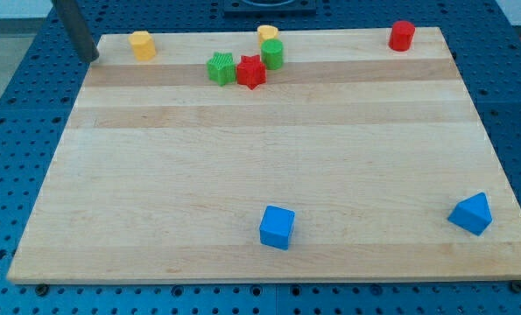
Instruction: Push the yellow hexagon above the green star
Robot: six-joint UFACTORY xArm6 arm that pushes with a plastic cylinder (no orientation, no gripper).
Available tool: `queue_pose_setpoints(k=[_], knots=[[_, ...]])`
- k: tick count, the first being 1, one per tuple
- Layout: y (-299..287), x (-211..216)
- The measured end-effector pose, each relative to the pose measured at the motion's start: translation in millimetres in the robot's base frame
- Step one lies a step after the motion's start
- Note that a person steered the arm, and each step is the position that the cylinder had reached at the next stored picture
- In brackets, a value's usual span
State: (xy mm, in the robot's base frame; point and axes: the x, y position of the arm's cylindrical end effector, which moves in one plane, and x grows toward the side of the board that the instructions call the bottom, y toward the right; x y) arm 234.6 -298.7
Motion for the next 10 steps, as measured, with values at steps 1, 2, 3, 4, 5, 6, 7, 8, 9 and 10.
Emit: queue_pose_setpoints(k=[1,2,3,4,5,6,7,8,9,10], knots=[[30.1,-12.3],[69.9,-12.3],[108.0,-12.3],[146.1,-12.3],[178.2,-12.2],[201.2,-12.2],[212.5,-12.2],[180.1,-12.2],[157.4,8.1],[157.4,55.1]])
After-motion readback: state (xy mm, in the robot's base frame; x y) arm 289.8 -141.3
